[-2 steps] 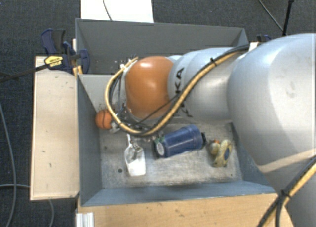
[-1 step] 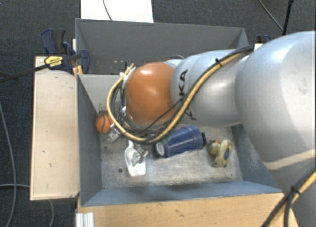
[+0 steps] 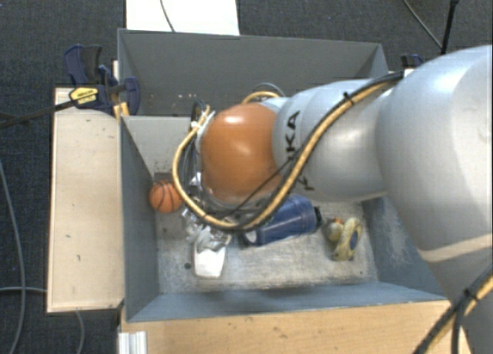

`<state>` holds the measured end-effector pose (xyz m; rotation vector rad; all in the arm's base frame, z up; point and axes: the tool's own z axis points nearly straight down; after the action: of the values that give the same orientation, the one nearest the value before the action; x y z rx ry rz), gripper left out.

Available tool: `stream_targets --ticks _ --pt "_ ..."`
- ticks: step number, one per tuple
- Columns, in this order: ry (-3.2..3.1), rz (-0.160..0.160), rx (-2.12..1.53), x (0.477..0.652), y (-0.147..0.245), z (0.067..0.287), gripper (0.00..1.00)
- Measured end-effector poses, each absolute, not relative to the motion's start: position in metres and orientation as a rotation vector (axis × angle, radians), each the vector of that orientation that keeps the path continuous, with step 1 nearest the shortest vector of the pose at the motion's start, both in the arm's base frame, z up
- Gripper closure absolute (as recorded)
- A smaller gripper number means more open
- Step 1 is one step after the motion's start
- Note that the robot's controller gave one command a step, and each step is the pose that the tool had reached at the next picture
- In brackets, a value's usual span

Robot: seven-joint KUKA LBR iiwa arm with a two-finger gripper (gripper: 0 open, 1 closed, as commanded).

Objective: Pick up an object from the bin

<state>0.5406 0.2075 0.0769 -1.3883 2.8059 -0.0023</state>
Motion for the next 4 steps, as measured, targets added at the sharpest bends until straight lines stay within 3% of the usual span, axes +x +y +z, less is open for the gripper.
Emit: stream_targets --ticks 4 --pt "2.813 0.001 -1.387 0.538 0.207 0.094 1.00"
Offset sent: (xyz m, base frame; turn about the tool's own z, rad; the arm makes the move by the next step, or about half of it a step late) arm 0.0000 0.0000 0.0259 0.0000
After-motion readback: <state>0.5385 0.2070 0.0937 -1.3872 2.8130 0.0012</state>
